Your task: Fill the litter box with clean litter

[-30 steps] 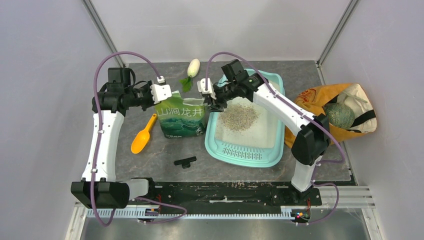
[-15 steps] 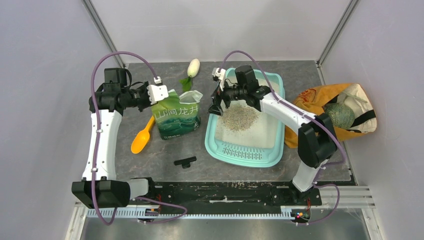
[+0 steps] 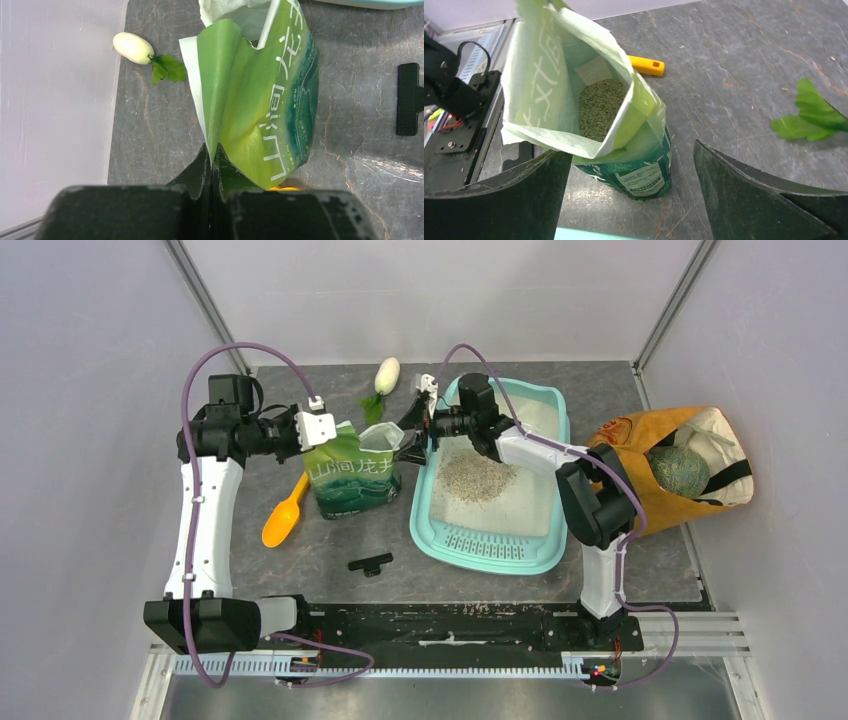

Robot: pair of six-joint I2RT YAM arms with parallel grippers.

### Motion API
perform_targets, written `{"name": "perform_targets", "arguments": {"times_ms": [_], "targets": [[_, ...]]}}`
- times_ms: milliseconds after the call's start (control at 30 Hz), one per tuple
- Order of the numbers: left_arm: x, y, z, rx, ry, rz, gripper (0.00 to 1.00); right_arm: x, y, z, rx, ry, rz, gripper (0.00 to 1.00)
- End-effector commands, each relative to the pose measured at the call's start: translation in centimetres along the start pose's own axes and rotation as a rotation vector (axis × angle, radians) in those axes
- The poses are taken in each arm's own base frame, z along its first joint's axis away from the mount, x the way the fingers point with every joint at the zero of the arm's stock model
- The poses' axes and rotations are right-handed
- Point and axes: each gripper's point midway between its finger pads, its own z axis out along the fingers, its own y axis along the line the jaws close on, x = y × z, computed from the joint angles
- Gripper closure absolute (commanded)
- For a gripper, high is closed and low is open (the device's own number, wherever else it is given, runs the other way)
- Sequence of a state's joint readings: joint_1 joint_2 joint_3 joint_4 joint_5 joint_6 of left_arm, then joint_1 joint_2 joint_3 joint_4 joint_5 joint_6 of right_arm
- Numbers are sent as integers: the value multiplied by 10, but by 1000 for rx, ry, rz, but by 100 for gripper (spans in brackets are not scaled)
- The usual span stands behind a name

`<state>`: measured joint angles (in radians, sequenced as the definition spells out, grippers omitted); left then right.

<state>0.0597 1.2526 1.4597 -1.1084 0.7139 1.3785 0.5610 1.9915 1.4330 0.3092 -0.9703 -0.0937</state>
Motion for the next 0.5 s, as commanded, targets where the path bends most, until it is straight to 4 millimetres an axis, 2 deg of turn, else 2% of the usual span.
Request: {"name": "perform_targets", "arguments": {"times_ms": [0,100,167,233,300,367,433,467], "targets": [[-27,17,-8,-28,-91,102,98,-39,27,12,-151,-96,-203,3],[-26,16,-8,-19,-87,109,98,-43,35,14,-188,-103,-201,4],[-25,16,-8,-19,-81,112,98,-43,38,13,-203,-98,-188,9],[-25,19,-8,-24,-81,110,98,-40,36,13,-190,-81,-164,27],[-26,19,-10,-29,-76,111,98,-36,28,11,-150,-58,-122,54],[-23,18,-12,-35,-57,119,98,-33,22,4,-125,-41,-96,74],[-20,14,-14,-36,-39,135,98,-27,9,-2,-44,5,-88,98],[-21,10,-15,-31,-39,156,98,-22,4,-5,-7,41,-86,100]]}}
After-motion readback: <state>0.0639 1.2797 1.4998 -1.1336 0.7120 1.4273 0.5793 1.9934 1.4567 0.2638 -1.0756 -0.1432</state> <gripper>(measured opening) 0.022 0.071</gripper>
